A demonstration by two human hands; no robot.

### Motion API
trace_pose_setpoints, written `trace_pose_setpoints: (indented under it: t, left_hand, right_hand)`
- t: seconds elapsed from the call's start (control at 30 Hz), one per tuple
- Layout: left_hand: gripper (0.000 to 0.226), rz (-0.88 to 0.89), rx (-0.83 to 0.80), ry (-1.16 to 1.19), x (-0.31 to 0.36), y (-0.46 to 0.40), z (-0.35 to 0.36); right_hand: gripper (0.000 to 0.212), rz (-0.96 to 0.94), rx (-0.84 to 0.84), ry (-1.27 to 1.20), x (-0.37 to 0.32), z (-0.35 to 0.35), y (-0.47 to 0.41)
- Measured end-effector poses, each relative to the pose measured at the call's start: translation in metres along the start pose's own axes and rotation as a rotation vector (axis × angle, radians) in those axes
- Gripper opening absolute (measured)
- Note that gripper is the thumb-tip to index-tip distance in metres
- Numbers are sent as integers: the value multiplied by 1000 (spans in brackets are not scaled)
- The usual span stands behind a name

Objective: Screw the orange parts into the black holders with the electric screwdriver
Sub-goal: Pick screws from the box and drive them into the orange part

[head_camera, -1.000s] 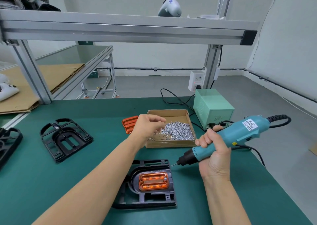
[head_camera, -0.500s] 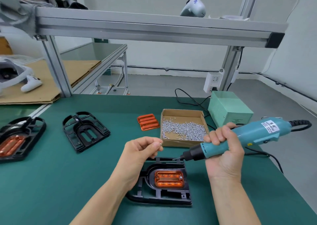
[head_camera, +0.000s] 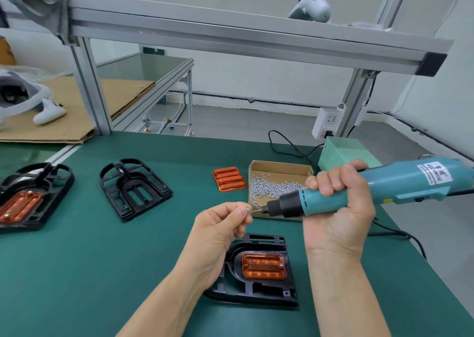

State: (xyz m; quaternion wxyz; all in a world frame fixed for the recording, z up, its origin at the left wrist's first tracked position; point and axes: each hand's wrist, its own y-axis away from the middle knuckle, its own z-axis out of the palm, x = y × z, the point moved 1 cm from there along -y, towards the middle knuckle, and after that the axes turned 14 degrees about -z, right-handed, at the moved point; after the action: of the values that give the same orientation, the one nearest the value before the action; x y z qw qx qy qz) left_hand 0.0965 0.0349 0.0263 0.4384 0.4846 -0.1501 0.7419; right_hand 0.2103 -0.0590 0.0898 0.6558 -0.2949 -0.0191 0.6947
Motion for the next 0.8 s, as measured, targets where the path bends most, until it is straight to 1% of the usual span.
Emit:
trace_pose_setpoints:
  t: [0.53,0.8]
  left_hand:
    - [15,-34,-2,48,-3,2,0]
    - [16,-54,0,80,-6,2,0]
  right_hand:
    - [18,-11,-5,4,-2,3,2]
    - [17,-51,-43,38,1,2,3]
